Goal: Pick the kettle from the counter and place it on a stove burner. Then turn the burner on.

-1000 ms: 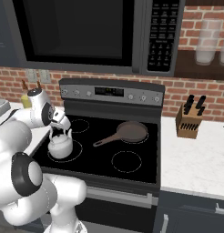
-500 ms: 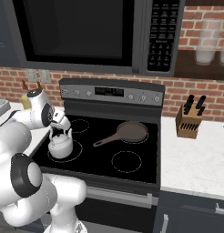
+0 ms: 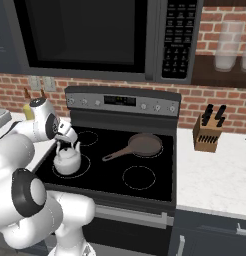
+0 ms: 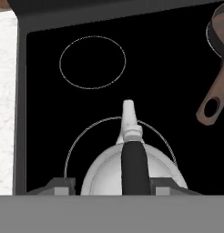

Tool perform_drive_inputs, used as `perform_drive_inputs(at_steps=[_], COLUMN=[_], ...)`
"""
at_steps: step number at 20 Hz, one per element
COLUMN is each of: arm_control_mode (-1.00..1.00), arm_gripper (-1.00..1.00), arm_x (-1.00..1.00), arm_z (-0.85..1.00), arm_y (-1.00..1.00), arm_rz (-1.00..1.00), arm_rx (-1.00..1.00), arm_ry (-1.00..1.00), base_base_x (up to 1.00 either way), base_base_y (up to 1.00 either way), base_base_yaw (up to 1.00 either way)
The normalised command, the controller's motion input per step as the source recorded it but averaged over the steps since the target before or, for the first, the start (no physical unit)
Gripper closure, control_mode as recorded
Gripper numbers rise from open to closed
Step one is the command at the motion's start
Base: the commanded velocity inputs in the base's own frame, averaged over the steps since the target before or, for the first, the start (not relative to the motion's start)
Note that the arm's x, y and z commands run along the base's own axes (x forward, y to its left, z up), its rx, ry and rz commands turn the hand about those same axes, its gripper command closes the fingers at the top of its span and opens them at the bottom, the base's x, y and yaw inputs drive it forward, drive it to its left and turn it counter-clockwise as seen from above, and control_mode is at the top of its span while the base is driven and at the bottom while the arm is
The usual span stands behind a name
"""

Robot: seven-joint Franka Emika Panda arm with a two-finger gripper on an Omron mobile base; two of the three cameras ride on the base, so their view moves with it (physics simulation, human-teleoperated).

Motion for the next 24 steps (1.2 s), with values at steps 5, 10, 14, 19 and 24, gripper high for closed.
perform_drive_inputs(at_steps=[5,10,14,19,24], arm_control_mode=[-1.0,-1.0,-1.0,-1.0,-1.0], arm_gripper=[-1.0,-1.0,-1.0,-1.0,-1.0], arm_x=[0.0,0.0,0.0,0.0,0.05], arm_z=[0.0,0.02,0.45,0.85,0.63], arm_y=[0.0,0.0,0.01,0.06,0.19], arm_rz=[0.0,0.0,0.0,0.04,0.06], arm_rx=[0.0,0.0,-0.02,-0.04,-0.06], arm_ry=[0.0,-0.03,-0.12,-0.1,-0.01], base_base_x=[0.0,0.0,0.0,0.0,0.0], base_base_y=[0.0,0.0,0.0,0.0,0.0], base_base_yaw=[0.0,0.0,0.0,0.0,0.0])
